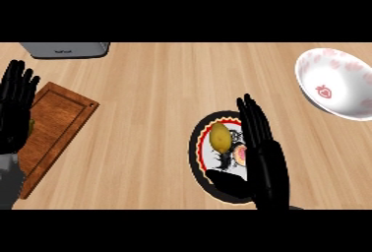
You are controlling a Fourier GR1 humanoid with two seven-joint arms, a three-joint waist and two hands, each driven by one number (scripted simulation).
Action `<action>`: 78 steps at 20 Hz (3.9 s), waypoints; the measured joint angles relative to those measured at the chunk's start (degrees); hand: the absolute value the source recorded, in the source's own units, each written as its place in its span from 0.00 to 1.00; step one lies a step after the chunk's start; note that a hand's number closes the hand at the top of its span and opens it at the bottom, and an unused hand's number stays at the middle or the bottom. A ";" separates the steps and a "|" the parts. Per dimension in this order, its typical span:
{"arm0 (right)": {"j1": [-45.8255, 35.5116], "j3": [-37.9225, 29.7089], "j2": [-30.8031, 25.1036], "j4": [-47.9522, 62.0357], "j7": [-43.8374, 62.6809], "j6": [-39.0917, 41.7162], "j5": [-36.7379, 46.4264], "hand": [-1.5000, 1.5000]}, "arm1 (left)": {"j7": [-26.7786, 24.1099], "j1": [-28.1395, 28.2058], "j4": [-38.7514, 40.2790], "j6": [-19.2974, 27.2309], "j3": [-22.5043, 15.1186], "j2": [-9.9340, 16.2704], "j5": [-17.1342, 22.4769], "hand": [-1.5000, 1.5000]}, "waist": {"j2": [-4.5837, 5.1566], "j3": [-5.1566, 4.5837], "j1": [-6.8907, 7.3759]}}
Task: Pick the cupcake from the plate and place it in the bowl
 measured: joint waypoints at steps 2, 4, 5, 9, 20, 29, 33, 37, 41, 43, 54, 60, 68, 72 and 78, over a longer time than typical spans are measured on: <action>0.41 0.70 -0.99 -2.88 6.02 6.78 1.49 0.00 | -0.35 -0.07 0.48 -0.66 0.53 0.40 0.33 0.50 | 0.04 -0.03 -0.14; 0.68 1.75 -1.94 -5.53 11.68 14.03 2.21 0.00 | -0.19 -0.15 0.31 -0.61 0.48 0.37 0.23 0.50 | 0.10 0.00 0.03; 0.63 1.96 -2.49 -7.41 14.39 17.87 1.97 0.00 | -0.12 -0.23 0.27 -0.60 0.38 0.24 0.20 0.50 | 0.15 0.03 0.10; -0.62 2.94 -2.42 -13.92 24.03 32.29 -1.24 0.00 | -0.93 -0.08 0.40 -0.98 0.17 -0.24 0.04 0.50 | 0.42 0.07 0.83; 0.78 0.98 -0.84 -19.90 29.04 46.06 -7.34 0.00 | -1.24 -1.42 1.24 -1.84 0.23 -1.29 -0.39 0.50 | 0.91 0.30 1.79; 1.66 -5.18 0.49 -15.57 25.77 49.84 -8.63 0.00 | -1.09 -1.80 1.29 -3.12 1.14 -1.65 -0.94 0.50 | 1.06 0.39 2.15; 1.80 -6.53 1.98 -11.08 24.25 49.72 -6.66 0.00 | -0.45 -2.46 1.87 -3.86 1.85 -1.84 -0.94 0.50 | 1.08 0.42 2.22; 3.43 -8.62 1.59 -7.97 21.42 49.30 -5.03 0.00 | -0.30 -2.32 1.41 -3.46 1.80 -3.19 -2.20 0.50 | 1.06 0.43 2.21; 5.51 -8.59 2.14 -5.32 18.26 46.49 -2.46 0.00 | 1.45 -2.67 0.44 -4.24 3.23 -2.84 -2.56 0.50 | 1.05 0.45 2.22; 5.46 -8.92 2.75 -4.16 17.05 45.95 -1.75 0.00 | 1.24 -2.20 0.31 -4.60 3.46 -3.59 -3.31 0.50 | 1.04 0.45 2.22; 6.56 -10.40 3.53 1.31 10.79 44.13 0.76 0.00 | 0.08 -3.09 2.14 -6.82 5.79 -5.41 -5.53 0.50 | 1.05 0.44 2.21; 6.68 -11.36 4.67 4.44 9.10 43.26 2.08 0.00 | 2.56 -2.74 -0.44 -7.46 6.88 -5.82 -5.92 0.50 | 1.05 0.45 2.25; 4.48 -14.00 6.65 14.72 5.67 38.74 3.90 0.00 | 3.05 -2.12 -2.14 -7.47 6.64 -7.43 -7.74 0.50 | 1.06 0.45 2.33; 4.90 -16.45 5.56 16.54 4.02 38.70 3.45 0.00 | 2.52 -3.73 -0.07 -7.88 7.39 -7.65 -8.08 0.50 | 1.07 0.43 2.20; 3.83 -17.23 4.52 18.81 -0.75 35.36 5.24 1.00 | 2.09 -2.87 0.19 -9.22 8.57 -7.72 -7.79 0.50 | 0.96 0.34 2.22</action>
